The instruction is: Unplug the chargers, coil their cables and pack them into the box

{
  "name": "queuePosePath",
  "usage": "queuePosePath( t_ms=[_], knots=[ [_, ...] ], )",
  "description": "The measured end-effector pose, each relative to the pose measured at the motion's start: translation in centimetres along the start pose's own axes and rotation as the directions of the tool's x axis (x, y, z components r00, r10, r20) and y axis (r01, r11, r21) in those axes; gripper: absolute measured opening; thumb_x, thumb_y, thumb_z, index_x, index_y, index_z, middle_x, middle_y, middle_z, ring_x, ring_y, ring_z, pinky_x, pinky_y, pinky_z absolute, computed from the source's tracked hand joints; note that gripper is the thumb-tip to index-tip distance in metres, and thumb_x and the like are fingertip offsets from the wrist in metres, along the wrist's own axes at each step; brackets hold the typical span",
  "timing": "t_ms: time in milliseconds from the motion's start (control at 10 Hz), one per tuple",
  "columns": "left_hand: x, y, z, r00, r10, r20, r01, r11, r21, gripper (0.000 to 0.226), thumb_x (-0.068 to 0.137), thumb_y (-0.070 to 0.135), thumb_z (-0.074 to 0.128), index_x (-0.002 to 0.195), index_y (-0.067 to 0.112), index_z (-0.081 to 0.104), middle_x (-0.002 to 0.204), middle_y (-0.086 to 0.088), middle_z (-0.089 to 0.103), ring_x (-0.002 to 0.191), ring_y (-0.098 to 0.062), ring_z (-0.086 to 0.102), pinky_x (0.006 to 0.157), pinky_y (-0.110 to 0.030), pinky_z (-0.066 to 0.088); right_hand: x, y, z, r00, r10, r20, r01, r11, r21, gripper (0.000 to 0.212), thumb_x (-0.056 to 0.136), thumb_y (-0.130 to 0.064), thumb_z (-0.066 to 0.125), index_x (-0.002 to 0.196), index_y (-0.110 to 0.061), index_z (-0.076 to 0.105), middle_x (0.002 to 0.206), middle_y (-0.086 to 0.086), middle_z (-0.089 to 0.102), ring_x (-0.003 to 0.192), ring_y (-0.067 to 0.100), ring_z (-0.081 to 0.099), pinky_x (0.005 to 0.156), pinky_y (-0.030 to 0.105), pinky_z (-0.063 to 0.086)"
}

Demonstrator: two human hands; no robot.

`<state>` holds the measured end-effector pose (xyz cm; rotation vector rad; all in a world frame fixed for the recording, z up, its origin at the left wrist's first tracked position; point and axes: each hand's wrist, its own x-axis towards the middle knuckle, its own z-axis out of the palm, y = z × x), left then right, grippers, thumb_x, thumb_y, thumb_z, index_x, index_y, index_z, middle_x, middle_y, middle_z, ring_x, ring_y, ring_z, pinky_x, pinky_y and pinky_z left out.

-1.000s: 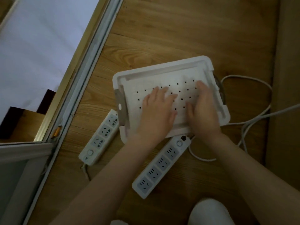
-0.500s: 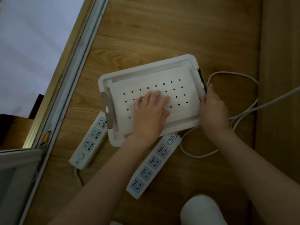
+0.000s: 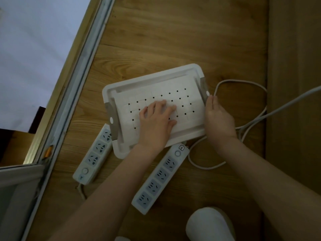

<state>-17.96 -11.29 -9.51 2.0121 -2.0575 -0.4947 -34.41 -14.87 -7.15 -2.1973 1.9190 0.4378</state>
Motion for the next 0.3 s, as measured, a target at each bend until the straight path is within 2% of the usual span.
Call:
queuePosePath(
  t_ms=[200,300],
  knots=[
    [-0.1,0.1,-0.6,0.999,0.023,0.031,-0.024,0.999,0.046,0.041,0.093,0.036,0.052,0.133,0.028,0.049,0.143,-0.004,0.04,0.133,-0.025,0.032,0.106,-0.041,0.019,0.0,0.1,-0.2,1.0,-0.027,0.015,0.027,1.0,-0.016,0.06,0.094,0.003,0.033,0.146,0.007,0.003,0.153,0.024,0.015,0.139,0.03,0.028,0.103,0.034,0.039],
    [0.2,0.3,-1.3,0.988,0.047,0.144,-0.065,0.99,0.123,0.045,0.096,0.038,0.045,0.139,0.029,0.037,0.148,-0.002,0.031,0.135,-0.024,0.026,0.108,-0.04,0.019,0.1,0.4,-0.9,0.997,-0.032,0.071,0.033,0.999,-0.016,0.062,0.095,0.0,0.036,0.146,0.005,0.002,0.152,0.023,0.018,0.135,0.031,0.034,0.101,0.035,0.041]
  ],
)
